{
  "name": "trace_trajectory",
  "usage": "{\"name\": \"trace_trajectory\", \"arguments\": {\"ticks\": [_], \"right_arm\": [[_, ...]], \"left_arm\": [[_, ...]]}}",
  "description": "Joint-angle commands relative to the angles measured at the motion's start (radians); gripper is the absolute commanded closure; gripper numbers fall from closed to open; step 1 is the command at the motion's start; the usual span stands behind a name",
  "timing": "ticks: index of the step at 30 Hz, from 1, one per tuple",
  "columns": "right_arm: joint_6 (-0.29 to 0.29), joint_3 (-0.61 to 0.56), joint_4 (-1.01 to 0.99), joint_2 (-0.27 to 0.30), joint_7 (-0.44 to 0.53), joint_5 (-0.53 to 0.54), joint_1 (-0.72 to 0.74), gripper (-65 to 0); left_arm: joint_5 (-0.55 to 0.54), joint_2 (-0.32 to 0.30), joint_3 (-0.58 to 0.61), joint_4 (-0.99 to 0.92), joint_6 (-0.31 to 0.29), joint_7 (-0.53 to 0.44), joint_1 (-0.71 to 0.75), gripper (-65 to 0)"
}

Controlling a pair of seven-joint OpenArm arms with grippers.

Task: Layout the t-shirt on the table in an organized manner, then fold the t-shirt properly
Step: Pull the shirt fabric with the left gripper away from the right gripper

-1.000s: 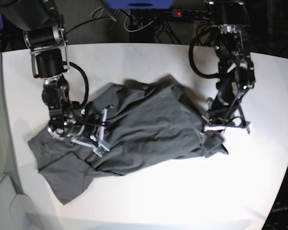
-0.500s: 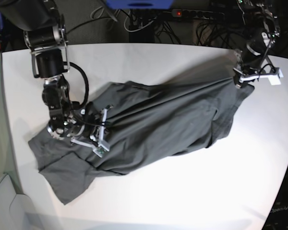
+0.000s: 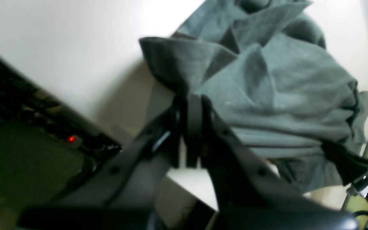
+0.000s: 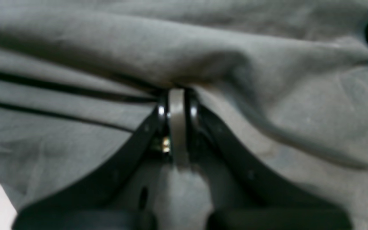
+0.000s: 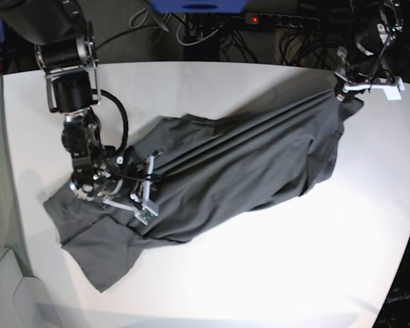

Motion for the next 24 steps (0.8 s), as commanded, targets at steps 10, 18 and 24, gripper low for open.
{"name": "trace_trajectory", "arguments": {"ticks": [10,18,24], "right_arm": [[-0.004,0.001,0.004,0.023,-0.024,-0.02,0.017,-0.3],[-0.004,0.001,0.004,0.021,-0.024,-0.02,0.017,-0.3],[-0.004,-0.001,0.004,0.023,-0.024,-0.02,0.019,-0.3]], "left_arm": [[0.001,-0.029,-0.008,0.067,-0.057,-0.026,0.067,-1.0],[0.003,-0.023,-0.008,0.069,-0.061,-0.026,0.069,-22.8],[0.003,-0.023,-0.008,0.122,-0.086,-0.026,0.089,-44.7]]}}
